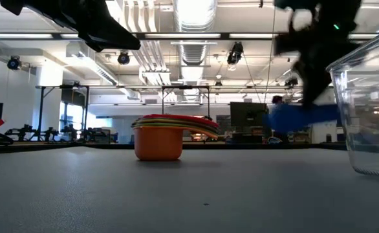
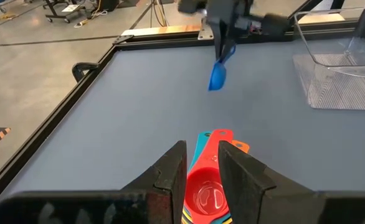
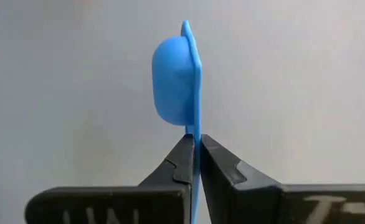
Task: Nest measuring cups in basket
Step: Stack the blue measuring cup on top of the red measuring cup
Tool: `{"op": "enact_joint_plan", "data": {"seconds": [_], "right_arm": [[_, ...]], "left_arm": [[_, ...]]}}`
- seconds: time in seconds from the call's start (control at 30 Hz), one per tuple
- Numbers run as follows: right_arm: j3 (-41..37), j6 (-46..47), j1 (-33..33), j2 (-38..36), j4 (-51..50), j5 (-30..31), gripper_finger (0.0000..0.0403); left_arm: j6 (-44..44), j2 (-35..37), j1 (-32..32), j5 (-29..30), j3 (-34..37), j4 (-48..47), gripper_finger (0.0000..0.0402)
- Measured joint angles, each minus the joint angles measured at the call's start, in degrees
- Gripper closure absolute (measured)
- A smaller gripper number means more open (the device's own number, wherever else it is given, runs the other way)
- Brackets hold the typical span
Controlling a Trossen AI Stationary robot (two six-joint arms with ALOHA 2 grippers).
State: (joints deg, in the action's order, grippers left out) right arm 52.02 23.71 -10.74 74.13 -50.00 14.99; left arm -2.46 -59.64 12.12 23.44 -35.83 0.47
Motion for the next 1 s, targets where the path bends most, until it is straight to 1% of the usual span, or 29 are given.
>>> {"op": "enact_joint_plan", "data": {"seconds": [0.13, 0.27, 0.4, 0.57, 0.7, 0.83, 1.0], "right_arm": [[7.3, -3.9, -0.1, 1.7, 2.0, 4.4, 0.0394], [13.9, -9.0, -0.1, 5.9, 6.0, 7.3, 0.0394], [19.6, -14.7, -0.1, 12.7, 12.0, 8.8, 0.0394], [27.1, -20.1, -0.6, 22.4, 12.4, 13.5, 0.0394], [31.5, -23.3, -0.6, 27.3, 12.7, 14.3, 0.0394], [34.4, -26.1, -0.7, 30.0, 12.7, 19.4, 0.0394], [35.5, -26.7, -0.6, 31.5, 13.7, 19.6, 0.0394]], "left_arm": [[0.0, 0.0, 0.0, 0.0, 0.0, 0.0, 0.0327], [0.0, 0.0, 0.0, 0.0, 0.0, 0.0, 0.0327], [-0.1, 0.0, 0.0, 0.3, 0.0, -0.1, 0.0327], [-1.4, 0.8, 0.0, 2.4, 0.0, -2.0, 0.0327], [-1.5, 1.8, 0.1, 2.5, 0.0, -3.4, 0.0327], [-1.5, 2.3, 0.1, 2.5, 0.0, -3.6, 0.0327], [-1.5, 2.3, 0.1, 2.5, 0.0, -3.7, 0.0327]]}}
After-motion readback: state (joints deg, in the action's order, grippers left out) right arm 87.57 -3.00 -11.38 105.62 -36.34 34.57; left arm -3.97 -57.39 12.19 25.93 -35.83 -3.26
